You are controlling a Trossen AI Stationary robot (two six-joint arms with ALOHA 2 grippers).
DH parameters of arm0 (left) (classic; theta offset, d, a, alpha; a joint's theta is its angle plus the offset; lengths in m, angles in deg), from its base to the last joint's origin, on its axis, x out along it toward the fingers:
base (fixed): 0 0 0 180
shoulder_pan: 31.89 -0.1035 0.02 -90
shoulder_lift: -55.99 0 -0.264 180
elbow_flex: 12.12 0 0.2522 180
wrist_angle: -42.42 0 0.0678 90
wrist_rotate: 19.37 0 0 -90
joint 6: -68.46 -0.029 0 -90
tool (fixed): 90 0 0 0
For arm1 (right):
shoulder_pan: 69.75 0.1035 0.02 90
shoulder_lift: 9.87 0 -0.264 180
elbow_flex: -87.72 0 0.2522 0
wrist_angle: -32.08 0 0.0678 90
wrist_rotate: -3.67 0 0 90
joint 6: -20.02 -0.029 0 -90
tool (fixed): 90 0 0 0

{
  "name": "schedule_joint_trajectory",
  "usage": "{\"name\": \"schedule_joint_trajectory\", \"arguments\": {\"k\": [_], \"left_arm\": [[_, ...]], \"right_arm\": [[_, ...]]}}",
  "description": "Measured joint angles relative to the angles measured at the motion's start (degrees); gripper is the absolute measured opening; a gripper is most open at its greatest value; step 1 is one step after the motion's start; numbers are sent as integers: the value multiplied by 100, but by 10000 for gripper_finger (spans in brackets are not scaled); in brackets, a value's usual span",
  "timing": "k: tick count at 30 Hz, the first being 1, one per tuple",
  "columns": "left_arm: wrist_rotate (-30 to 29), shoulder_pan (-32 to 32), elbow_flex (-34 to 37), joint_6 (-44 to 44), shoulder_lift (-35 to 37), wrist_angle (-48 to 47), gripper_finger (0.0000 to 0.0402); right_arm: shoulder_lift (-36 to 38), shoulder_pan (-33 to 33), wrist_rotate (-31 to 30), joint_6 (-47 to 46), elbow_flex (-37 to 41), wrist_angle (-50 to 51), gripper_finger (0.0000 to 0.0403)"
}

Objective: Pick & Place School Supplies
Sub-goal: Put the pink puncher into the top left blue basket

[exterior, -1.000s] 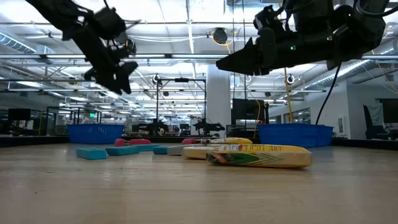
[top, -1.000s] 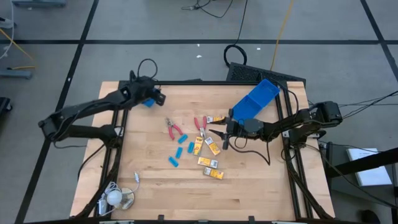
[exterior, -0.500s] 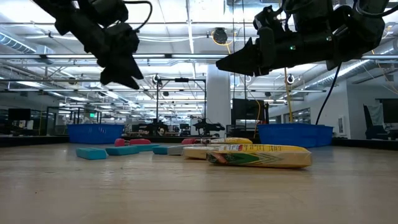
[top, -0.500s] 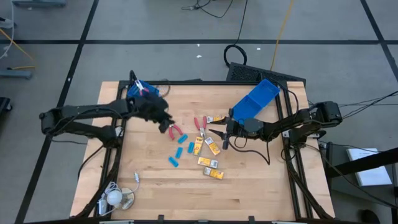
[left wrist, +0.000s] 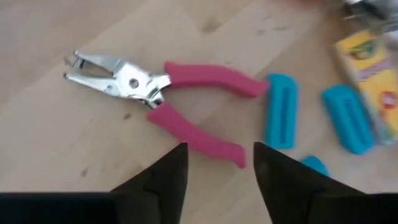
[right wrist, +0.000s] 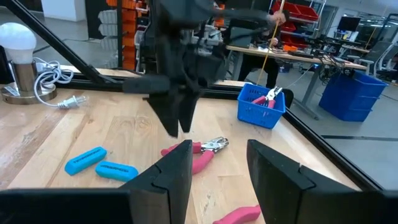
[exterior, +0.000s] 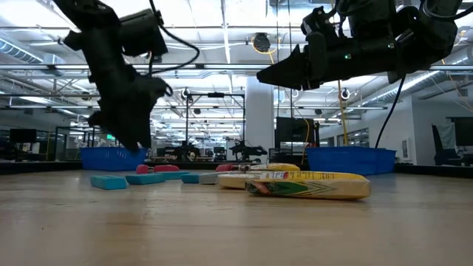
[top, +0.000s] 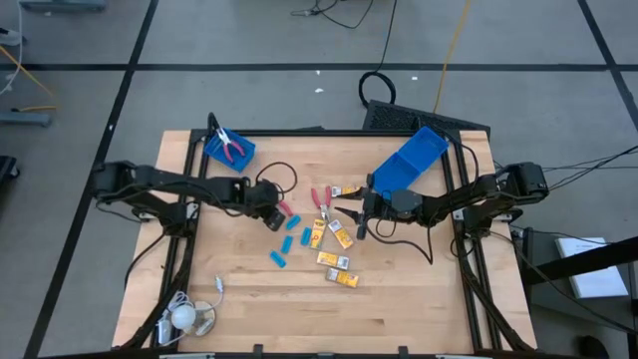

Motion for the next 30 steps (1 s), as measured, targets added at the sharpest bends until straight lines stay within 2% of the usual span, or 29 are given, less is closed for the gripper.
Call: {"name": "schedule_joint_trajectory", "arguments": {"k": [7, 12, 18, 21, 30], "left_arm": [[-143, -115, 0, 513, -372, 46, 284], [-527, -134, 0, 899, -633, 59, 312], [-643, -127, -34, 1085, -1008, 74, 307], [-609, -127, -39, 1116, -1078, -236, 296], [-621, -243, -29, 1304, -1014, -1027, 239]], "right_arm": [[0, 0, 0, -7, 0, -33, 146], [0, 0, 0, -10, 0, -37, 146], [0, 0, -1, -10, 0, -29, 144], [0, 0, -1, -10, 0, -28, 144], [0, 0, -1, -12, 0, -24, 142]]}}
